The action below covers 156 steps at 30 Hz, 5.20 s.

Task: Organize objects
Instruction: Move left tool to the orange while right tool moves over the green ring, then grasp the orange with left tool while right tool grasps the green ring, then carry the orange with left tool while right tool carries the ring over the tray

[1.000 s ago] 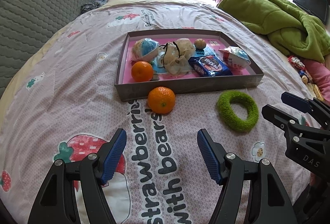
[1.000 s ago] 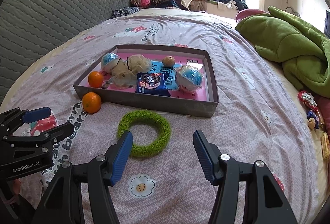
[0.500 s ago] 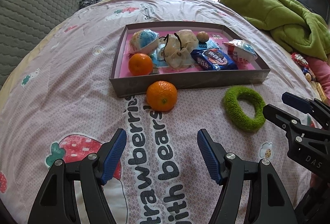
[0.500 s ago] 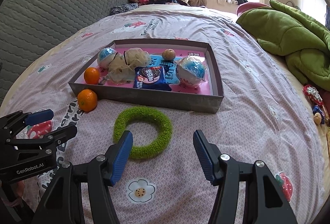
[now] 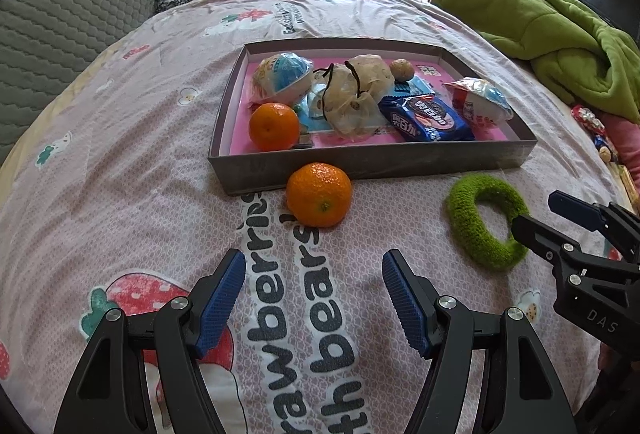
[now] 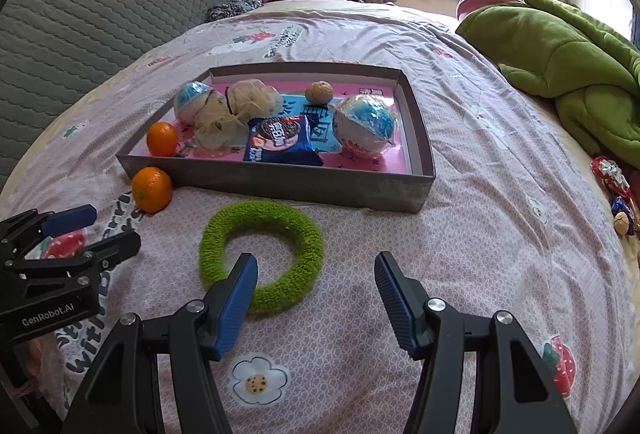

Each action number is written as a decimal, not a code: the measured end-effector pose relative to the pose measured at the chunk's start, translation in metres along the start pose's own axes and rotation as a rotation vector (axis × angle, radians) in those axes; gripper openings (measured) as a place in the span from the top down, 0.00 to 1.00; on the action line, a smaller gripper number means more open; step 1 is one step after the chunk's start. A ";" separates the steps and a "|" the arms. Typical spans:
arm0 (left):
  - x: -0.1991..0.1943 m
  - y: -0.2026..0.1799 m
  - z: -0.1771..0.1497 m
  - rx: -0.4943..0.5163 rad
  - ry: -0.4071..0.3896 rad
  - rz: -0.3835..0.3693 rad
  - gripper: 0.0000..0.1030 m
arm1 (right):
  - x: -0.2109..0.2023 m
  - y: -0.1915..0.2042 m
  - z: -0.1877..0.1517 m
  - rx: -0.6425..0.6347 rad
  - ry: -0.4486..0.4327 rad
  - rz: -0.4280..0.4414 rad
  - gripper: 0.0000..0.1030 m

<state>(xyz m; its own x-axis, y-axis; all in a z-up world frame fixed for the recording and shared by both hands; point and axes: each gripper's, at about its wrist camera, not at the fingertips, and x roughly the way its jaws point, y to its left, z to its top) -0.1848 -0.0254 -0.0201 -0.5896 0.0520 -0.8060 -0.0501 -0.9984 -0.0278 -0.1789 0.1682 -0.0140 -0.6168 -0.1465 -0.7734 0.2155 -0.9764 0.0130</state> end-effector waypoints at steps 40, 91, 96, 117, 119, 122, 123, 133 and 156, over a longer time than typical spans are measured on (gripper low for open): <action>0.044 0.015 0.024 -0.057 0.005 -0.011 0.30 | 0.038 -0.004 0.008 0.035 0.034 0.007 0.41; 0.018 0.001 0.021 -0.032 -0.049 -0.063 0.60 | 0.010 0.014 0.002 -0.004 -0.029 0.062 0.86; 0.007 0.000 0.022 -0.028 -0.065 -0.060 0.60 | -0.001 0.015 0.003 -0.002 -0.049 0.070 0.86; -0.062 -0.010 0.050 0.016 -0.193 -0.046 0.60 | -0.071 0.005 0.048 -0.006 -0.213 0.077 0.86; -0.065 -0.011 0.055 0.022 -0.202 -0.044 0.60 | -0.077 0.004 0.058 -0.016 -0.232 0.070 0.86; -0.072 -0.013 0.065 0.027 -0.217 -0.042 0.60 | -0.085 0.002 0.074 -0.022 -0.262 0.065 0.86; -0.073 -0.013 0.068 0.029 -0.222 -0.041 0.60 | -0.087 0.001 0.080 -0.023 -0.273 0.060 0.86; -0.078 -0.016 0.108 0.056 -0.262 -0.029 0.60 | -0.091 -0.006 0.118 -0.010 -0.324 0.058 0.86; 0.013 -0.007 0.110 0.037 -0.162 -0.063 0.60 | 0.002 0.001 0.122 -0.009 -0.201 0.077 0.86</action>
<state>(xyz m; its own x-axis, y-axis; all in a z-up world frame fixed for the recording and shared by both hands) -0.2811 -0.0154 0.0347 -0.7062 0.1204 -0.6977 -0.1185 -0.9916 -0.0512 -0.2722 0.1473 0.0621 -0.7367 -0.2499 -0.6283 0.2738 -0.9599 0.0608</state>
